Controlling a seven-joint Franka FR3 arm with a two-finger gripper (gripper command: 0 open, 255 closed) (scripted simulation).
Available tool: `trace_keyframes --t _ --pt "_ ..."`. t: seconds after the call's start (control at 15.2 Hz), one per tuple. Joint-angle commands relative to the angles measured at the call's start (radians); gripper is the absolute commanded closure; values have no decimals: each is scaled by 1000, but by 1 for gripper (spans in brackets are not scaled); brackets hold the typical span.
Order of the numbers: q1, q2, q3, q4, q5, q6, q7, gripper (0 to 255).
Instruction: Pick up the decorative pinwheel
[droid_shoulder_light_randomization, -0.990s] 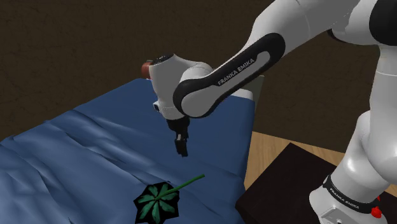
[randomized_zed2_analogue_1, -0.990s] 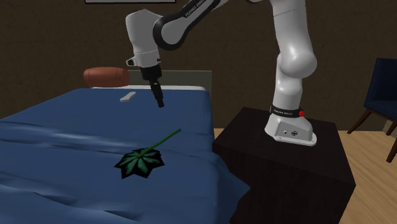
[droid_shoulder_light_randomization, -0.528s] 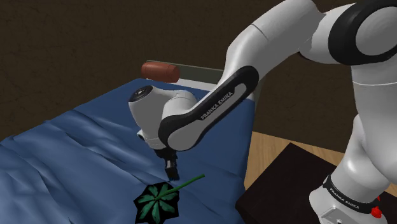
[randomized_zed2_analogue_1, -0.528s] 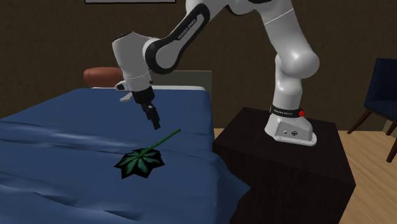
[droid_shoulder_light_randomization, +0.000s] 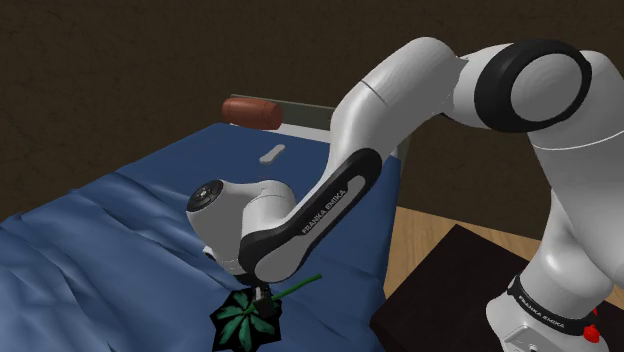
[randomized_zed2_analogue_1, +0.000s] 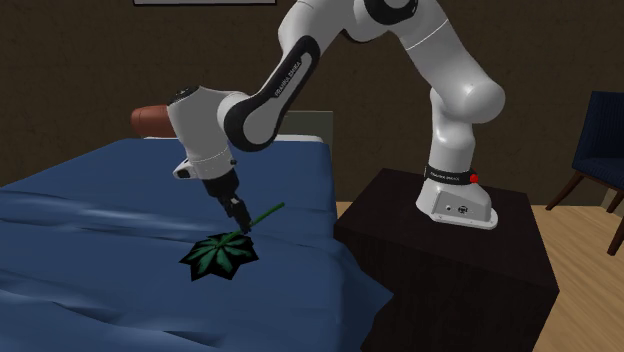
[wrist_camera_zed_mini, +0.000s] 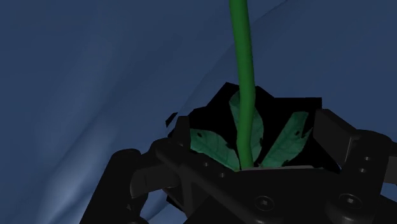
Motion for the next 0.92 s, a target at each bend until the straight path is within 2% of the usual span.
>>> trace_keyframes --t 0.0,0.26,0.33,0.86 --pt "4 19 -5 2 -8 16 5 0" --pt "9 45 -13 7 -17 36 12 0" --pt "9 45 -13 7 -17 36 11 255" --pt "9 44 -12 7 -17 35 11 255"
